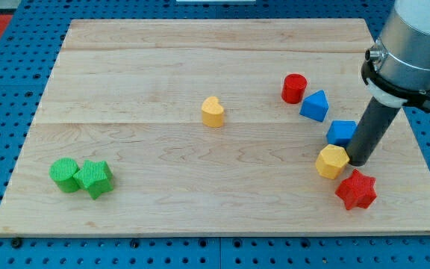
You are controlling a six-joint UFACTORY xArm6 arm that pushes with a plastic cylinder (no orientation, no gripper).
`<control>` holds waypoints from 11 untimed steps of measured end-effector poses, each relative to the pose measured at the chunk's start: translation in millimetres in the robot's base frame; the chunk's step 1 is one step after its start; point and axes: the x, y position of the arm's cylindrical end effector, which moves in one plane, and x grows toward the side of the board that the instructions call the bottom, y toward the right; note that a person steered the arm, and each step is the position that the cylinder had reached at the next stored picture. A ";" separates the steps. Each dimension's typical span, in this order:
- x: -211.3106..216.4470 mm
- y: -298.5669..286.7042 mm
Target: Push the yellow hexagon to the yellow heart
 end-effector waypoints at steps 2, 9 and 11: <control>0.0 -53.8; 57.0 -78.7; 24.1 -116.9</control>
